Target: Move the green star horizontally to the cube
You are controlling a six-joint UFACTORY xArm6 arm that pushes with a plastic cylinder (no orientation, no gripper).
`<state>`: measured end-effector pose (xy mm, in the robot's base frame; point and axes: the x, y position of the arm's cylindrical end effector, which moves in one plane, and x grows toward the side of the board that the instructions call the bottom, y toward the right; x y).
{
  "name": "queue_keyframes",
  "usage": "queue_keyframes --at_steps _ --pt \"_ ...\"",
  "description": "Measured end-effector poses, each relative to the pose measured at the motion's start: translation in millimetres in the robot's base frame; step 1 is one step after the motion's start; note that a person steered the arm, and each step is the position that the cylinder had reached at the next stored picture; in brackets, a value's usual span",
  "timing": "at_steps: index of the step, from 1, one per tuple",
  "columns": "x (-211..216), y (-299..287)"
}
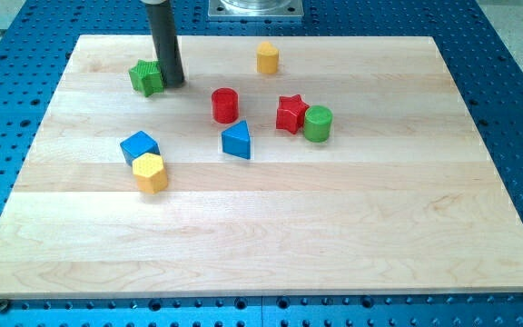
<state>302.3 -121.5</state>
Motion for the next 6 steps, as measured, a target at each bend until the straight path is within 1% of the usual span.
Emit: queue_keyframes --at_steps 1,2,3,4,5,6 --pt "-17.8 1.6" --pt "-46.0 -35.7" --pt "35.2 -70.0" --pt "94.8 -3.3" --pt "113.8 53.5" --pt "102.7 110.5"
